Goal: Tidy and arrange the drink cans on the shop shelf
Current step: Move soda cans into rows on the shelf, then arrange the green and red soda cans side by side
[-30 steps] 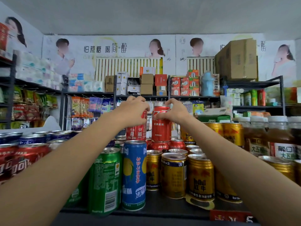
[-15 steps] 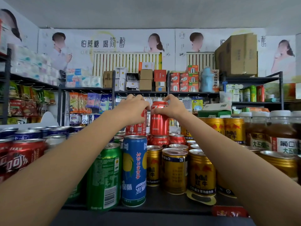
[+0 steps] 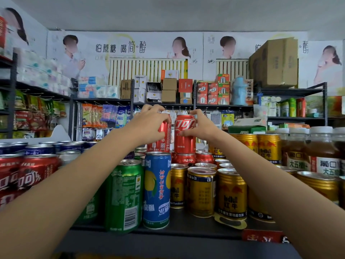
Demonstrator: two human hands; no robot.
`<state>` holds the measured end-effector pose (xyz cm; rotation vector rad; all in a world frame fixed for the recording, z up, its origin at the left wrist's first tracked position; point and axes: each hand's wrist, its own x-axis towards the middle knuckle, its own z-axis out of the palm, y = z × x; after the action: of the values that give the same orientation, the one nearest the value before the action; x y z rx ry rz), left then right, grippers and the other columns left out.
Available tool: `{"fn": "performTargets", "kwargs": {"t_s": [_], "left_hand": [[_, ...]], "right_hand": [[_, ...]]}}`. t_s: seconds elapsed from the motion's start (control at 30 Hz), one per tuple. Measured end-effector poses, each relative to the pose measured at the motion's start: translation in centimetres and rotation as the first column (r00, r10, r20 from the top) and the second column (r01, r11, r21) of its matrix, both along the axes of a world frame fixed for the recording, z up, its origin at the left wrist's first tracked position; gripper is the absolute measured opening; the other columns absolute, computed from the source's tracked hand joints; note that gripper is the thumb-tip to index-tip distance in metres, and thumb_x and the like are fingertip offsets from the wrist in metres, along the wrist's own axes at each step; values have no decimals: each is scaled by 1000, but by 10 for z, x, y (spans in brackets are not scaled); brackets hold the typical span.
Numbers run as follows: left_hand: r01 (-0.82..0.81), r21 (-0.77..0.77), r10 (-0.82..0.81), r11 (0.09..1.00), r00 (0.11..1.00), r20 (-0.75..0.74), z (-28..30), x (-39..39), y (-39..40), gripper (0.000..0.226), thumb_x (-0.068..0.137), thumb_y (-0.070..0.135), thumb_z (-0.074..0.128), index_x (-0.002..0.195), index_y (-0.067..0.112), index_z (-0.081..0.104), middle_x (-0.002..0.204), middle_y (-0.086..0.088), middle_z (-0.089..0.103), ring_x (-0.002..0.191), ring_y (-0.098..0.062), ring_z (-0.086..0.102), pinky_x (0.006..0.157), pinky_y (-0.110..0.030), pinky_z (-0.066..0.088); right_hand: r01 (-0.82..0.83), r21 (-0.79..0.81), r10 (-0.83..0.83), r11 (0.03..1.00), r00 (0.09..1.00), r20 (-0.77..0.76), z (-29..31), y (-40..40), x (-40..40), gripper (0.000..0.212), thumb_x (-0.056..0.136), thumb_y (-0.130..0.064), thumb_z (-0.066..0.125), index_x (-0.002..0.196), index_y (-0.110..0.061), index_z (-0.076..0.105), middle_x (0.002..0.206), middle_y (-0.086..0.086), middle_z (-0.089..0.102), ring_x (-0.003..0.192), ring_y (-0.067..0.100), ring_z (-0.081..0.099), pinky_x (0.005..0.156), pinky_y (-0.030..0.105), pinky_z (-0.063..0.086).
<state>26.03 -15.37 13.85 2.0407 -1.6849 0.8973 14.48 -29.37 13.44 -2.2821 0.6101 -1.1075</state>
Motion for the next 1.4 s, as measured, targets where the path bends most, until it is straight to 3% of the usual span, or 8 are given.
{"fn": "performTargets", "kwargs": {"t_s": [0.13,0.3,0.47,0.77,0.93,1.2,1.3,1.4], "left_hand": [[17,-29,-17,999,1000,-9,-2,0,16,38,86,20,55,124,23,51,146,-2,28,134,-25,20,107,-46,26],[144,-52,-149,988,982,-114,-5,0,43,25,88,19,55,113,21,58,123,0,51,110,-16,51,91,-30,41],[253,61,-230,966,939,-256,-11,-7,67,14,88,20,57,98,19,67,86,18,58,82,6,53,73,-14,44],[168,365,-40,916,943,-331,-22,-3,90,32,84,37,62,114,29,54,106,8,60,96,-8,56,80,-22,44],[31,483,82,875,974,-211,-27,0,95,54,79,48,63,125,25,48,127,2,51,108,-11,47,95,-28,39],[140,378,-7,915,943,-332,-34,-2,101,49,72,45,71,115,34,53,114,9,52,102,-8,49,88,-27,39],[184,343,-42,921,923,-383,-33,0,106,46,70,44,73,111,36,53,109,13,53,94,-1,48,85,-26,39],[232,253,-84,939,869,-488,-27,-2,111,53,61,48,73,110,38,56,114,13,54,103,-7,52,91,-32,43]], "right_hand": [[30,-15,-30,999,1000,-7,1,10,-10,72,78,-15,73,135,-12,30,130,11,46,100,15,47,77,27,45],[58,-196,0,979,959,282,-6,51,-28,37,83,-35,66,110,-15,51,109,-4,55,101,12,56,75,18,43],[-269,-182,219,946,941,-258,-34,109,-34,45,74,-44,72,108,-19,56,101,-9,58,92,5,56,78,23,48],[-197,-158,174,968,973,-150,-63,106,-17,44,68,-28,80,98,-19,50,96,0,62,86,17,61,78,34,54],[-105,-269,56,957,981,-185,-61,105,-22,48,69,-33,79,100,-16,47,86,-8,55,73,5,54,61,16,45],[36,-518,-203,855,941,-270,-64,101,-24,60,72,-44,73,118,-17,45,118,6,44,108,23,44,93,35,42],[-4,-516,-54,857,994,-97,-61,110,-34,47,79,-37,69,116,-18,49,122,3,46,113,17,43,94,25,37],[-282,-317,252,905,958,-134,-58,122,-45,43,79,-29,70,117,-19,51,119,-3,54,112,10,51,98,23,40]]}}
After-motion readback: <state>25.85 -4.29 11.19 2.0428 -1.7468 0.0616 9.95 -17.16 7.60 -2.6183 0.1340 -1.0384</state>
